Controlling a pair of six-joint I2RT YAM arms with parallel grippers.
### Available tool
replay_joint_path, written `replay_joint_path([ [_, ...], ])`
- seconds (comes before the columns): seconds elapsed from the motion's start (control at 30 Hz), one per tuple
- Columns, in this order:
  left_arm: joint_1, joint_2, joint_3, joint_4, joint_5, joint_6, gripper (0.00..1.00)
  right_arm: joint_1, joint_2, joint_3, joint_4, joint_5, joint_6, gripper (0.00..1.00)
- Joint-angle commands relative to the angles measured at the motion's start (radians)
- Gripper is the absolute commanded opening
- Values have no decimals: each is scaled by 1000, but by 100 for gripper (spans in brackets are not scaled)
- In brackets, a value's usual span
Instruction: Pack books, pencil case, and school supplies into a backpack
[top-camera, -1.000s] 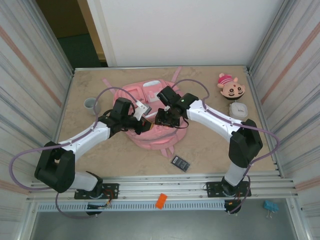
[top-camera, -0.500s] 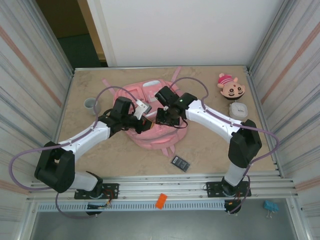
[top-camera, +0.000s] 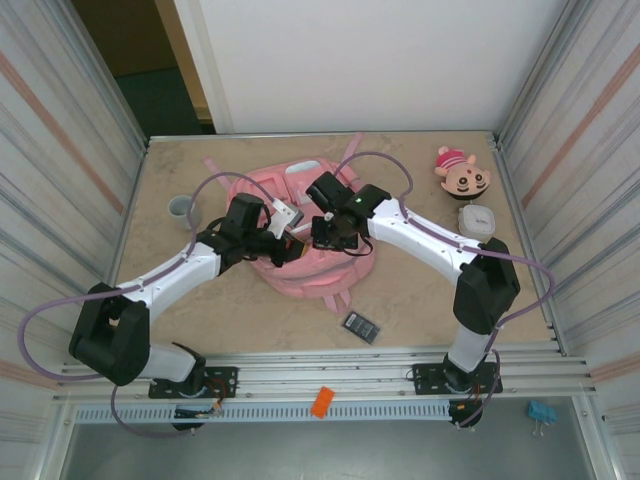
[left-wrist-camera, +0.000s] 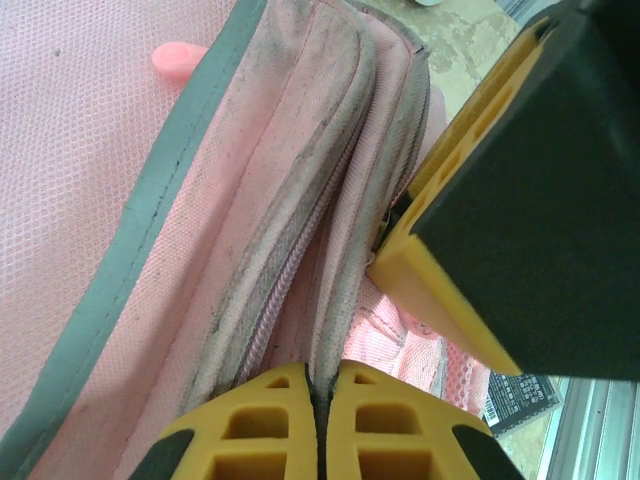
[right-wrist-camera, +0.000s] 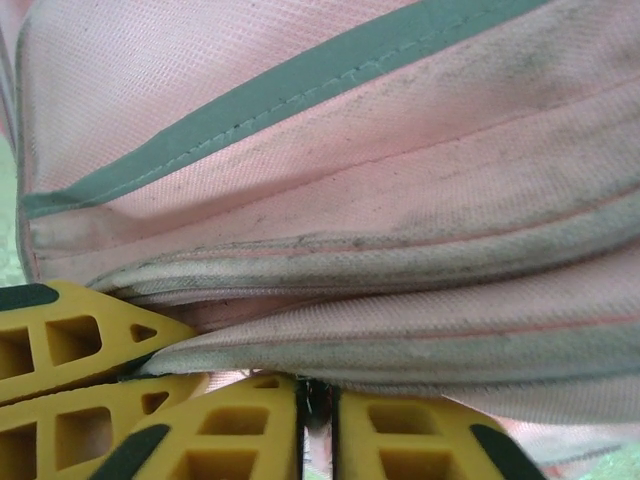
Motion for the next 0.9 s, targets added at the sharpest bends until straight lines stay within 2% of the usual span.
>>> replay_joint_path([
  [0.0, 3, -26, 42, 34, 11, -18, 0, -32, 3, -38, 28, 5, -36, 22],
  [0.1, 4, -22, 53, 18, -2, -8, 0, -29, 6, -51, 34, -31, -47, 21],
  [0.2, 8, -21, 59, 13, -9, -8, 0, -31, 5, -56, -1, -36, -65, 8],
  [0.3, 13, -24, 61, 9, -16, -4, 0, -47, -12, -64, -52, -22, -86, 0],
  [0.63, 42, -47, 53, -63, -15, 67, 0, -228, -116, -137, -79, -65, -176, 0],
  [0.87, 53, -72, 46, -92, -30, 86, 0, -225, -105, -121, -12, -195, -289, 0],
])
